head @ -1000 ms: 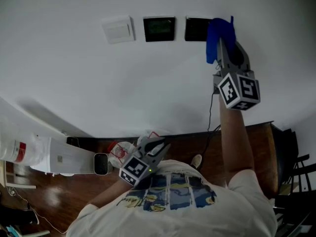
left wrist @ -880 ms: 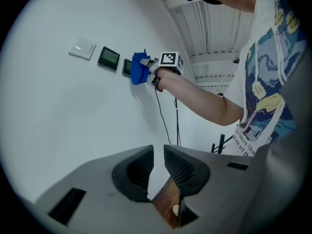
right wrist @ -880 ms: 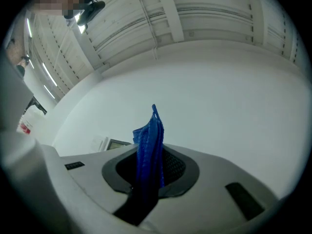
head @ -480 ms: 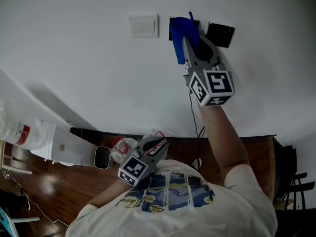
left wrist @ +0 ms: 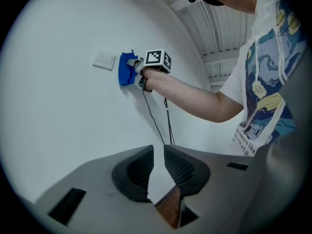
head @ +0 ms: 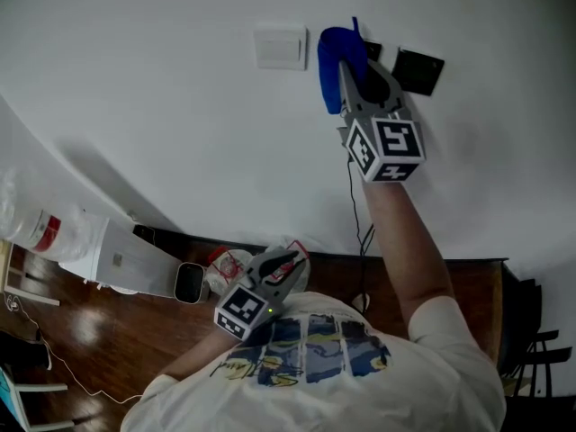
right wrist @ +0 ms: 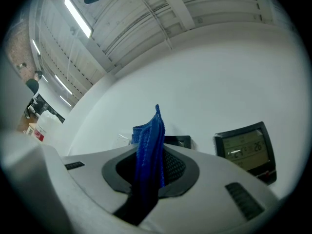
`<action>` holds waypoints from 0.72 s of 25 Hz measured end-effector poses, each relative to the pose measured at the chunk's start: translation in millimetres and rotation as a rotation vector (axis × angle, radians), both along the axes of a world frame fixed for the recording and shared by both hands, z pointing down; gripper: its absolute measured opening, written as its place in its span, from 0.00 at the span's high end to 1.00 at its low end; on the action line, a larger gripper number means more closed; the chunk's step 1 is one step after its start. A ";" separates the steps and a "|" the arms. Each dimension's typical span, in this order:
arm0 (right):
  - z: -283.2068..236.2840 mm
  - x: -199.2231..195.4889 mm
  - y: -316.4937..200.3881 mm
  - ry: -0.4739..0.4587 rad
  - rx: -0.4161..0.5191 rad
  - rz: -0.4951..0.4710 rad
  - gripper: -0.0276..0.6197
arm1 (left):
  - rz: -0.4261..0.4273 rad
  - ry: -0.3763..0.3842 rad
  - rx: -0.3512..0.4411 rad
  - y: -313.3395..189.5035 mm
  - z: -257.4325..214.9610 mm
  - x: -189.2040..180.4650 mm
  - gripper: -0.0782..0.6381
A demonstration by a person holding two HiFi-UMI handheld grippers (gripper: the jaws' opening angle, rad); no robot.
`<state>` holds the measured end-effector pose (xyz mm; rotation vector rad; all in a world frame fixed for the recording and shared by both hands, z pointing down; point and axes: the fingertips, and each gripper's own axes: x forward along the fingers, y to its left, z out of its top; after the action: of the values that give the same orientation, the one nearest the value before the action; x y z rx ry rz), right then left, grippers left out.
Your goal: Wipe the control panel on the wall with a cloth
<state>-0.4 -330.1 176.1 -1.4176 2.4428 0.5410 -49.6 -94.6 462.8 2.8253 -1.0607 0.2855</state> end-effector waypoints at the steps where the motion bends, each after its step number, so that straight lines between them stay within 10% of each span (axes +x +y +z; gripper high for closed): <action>1: -0.2 2.2 0.1 -0.001 0.001 0.003 0.82 | 0.004 -0.001 0.001 -0.8 0.3 1.5 0.81; 18: -2.1 65.3 5.4 -0.017 0.007 0.110 0.82 | 0.094 -0.008 -0.001 -3.2 2.4 27.4 0.81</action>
<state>64.9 -324.7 174.0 -1.5543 2.3577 0.5583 -22.2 -97.7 465.2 2.8803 -0.9307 0.3056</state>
